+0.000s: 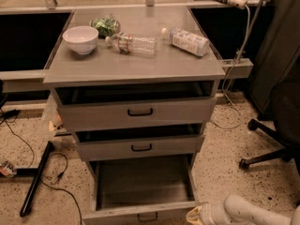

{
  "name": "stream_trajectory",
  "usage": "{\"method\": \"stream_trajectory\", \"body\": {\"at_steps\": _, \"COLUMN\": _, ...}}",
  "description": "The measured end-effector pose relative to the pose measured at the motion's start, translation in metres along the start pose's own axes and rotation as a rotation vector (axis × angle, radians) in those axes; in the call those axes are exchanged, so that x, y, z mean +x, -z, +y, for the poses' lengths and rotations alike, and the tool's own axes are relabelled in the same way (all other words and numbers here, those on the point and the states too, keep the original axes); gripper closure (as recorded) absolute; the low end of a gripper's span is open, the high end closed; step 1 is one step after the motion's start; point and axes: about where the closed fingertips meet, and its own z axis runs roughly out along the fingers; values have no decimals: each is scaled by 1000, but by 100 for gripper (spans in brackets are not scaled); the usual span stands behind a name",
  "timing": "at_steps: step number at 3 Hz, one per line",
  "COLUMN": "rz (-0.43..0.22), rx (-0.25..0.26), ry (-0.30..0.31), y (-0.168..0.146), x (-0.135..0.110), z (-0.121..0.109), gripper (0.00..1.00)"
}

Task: Close bottom drawer

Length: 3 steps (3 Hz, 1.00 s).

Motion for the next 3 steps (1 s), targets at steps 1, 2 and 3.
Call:
{"method": "stream_trajectory", "body": {"at_steps": 1, "rz": -22, "rx": 26, "ry": 22, "y": -10, "x": -6, "z": -22, "gripper": 100}}
{"method": "stream_trajectory", "body": {"at_steps": 2, "rz": -22, "rx": 29, "ry": 22, "y": -10, "x": -6, "z": -23, "gripper": 81}}
{"method": "stream_trajectory", "body": {"at_steps": 3, "rz": -22, "rx": 29, "ry": 22, "y": -10, "x": -6, "z": -23, "gripper": 57}}
